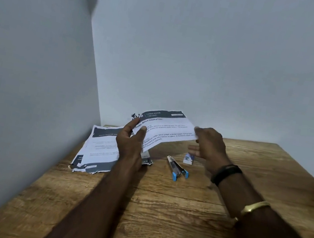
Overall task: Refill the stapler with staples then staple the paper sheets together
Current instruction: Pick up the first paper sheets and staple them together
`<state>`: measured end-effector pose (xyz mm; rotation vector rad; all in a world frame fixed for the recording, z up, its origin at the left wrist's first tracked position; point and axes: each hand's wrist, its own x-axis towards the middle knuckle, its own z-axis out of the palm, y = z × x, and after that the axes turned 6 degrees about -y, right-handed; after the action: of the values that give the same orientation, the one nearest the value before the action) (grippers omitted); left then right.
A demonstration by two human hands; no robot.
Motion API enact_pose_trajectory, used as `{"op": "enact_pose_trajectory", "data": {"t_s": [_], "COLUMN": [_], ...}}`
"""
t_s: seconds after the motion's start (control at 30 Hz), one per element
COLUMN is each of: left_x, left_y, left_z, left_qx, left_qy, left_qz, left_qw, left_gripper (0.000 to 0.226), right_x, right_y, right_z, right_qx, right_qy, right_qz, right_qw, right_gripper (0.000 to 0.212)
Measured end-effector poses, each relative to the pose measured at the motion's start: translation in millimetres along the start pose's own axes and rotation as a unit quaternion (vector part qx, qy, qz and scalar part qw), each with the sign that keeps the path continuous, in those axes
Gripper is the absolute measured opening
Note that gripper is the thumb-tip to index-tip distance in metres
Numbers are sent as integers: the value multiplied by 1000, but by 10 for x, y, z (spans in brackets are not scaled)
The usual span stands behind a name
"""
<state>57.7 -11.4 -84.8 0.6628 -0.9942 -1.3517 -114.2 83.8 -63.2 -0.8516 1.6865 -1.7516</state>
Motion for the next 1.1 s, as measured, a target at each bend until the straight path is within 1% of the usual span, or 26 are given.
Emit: {"op": "enact_pose_trajectory", "data": {"t_s": [0.03,0.07,0.17,0.23,0.33,0.4,0.5,0.67,0.7,0.77,0.87,0.9,0.97,1.03,1.1], "left_x": [-16,-33,-73,-89,-124,-135,-148,-148,-142,-145,-183,-197,-223,-239,-257], "left_y": [-14,-27,-63,-88,-197,-288,-420,-653,-697,-758,-834,-858,-907,-947,-978], "left_z": [17,34,158,279,505,663,951,1381,1449,1546,1652,1672,1714,1747,1769], "left_qx": [9,28,81,82,131,185,259,346,370,439,518,540,588,637,683], "left_qy": [-16,-29,-38,-50,-101,-109,-128,-184,-200,-236,-279,-291,-307,-302,-290], "left_qz": [-2,-1,3,-18,-55,-57,-48,-52,-47,-36,-27,-20,-5,8,19], "left_qw": [1000,999,996,995,985,975,956,919,906,866,808,790,748,709,671], "left_gripper": [35,34,29,27,39,41,40,42,42,43,41,39,38,36,38], "right_x": [14,28,47,79,190,251,331,508,546,604,690,714,760,796,833], "right_y": [7,13,-11,-34,-30,-9,45,135,164,219,294,319,365,391,412], "right_z": [-34,-62,-184,-291,-540,-722,-1009,-1404,-1472,-1573,-1700,-1732,-1781,-1804,-1807], "right_qx": [28,28,-6,-20,-50,-68,-139,-216,-231,-257,-303,-318,-338,-355,-376], "right_qy": [2,15,83,124,177,197,222,229,234,239,232,224,211,201,194], "right_qz": [-1,-13,-57,-74,-91,-92,-74,-36,-31,-24,-3,6,21,36,42], "right_qw": [1000,999,995,989,979,974,962,948,944,936,924,921,917,912,905], "right_gripper": [9,6,19,18,17,18,22,29,29,26,15,15,22,27,30]}}
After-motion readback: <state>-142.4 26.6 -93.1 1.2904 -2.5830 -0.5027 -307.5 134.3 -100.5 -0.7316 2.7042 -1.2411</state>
